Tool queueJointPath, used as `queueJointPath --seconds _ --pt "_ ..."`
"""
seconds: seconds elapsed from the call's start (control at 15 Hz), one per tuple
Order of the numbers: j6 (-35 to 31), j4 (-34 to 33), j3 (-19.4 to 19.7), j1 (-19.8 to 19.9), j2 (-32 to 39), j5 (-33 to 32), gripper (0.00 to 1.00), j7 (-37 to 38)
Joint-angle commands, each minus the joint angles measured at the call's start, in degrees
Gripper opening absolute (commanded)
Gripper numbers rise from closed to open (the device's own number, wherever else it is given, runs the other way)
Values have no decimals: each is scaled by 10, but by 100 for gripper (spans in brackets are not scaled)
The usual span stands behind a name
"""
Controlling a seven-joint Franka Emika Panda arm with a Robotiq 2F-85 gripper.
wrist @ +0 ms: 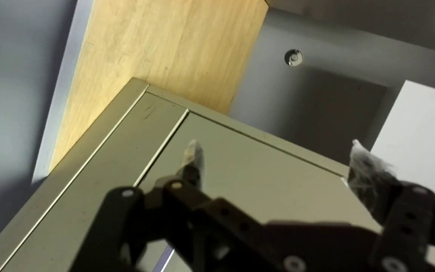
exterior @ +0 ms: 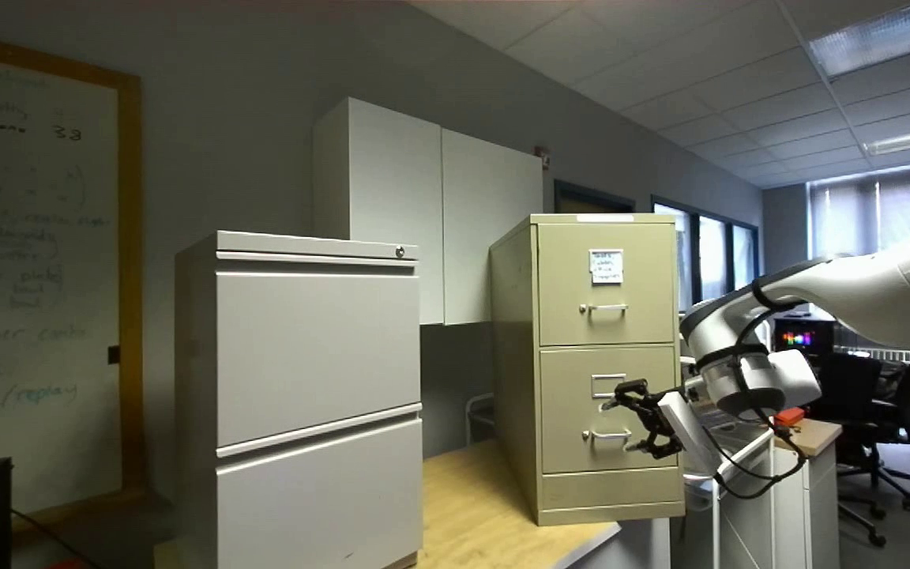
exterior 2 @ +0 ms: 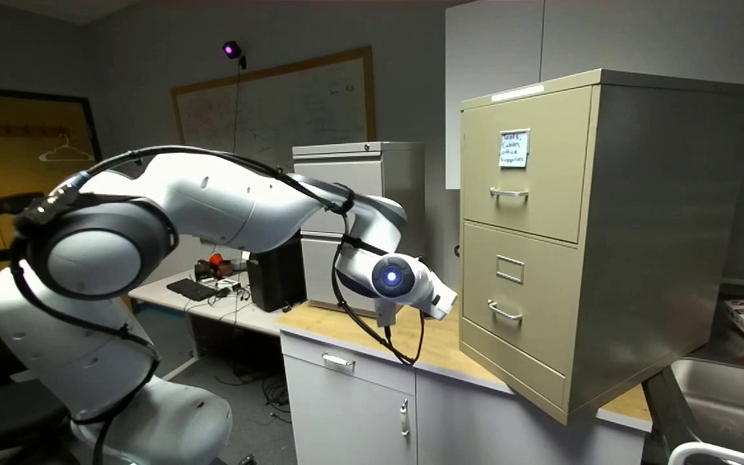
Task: Open the bottom drawer of the cabinet to the right.
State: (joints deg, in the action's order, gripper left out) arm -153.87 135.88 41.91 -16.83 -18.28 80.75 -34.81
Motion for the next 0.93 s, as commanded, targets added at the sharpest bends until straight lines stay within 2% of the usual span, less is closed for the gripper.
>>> queueJointPath --seconds 0.0,0.2,0.27,0.33,0.6,0.87 --pt "39 -54 54 -33 79 136 100 -81" --pt "92 -80 84 -31 155 201 100 -104" --pt "125 -87 -5 76 194 222 100 -95" --pt "128 -96 -18 92 211 232 100 -91" --pt "108 -146 -118 199 266 271 100 -84" --pt "80 -195 -181 256 296 302 100 -79"
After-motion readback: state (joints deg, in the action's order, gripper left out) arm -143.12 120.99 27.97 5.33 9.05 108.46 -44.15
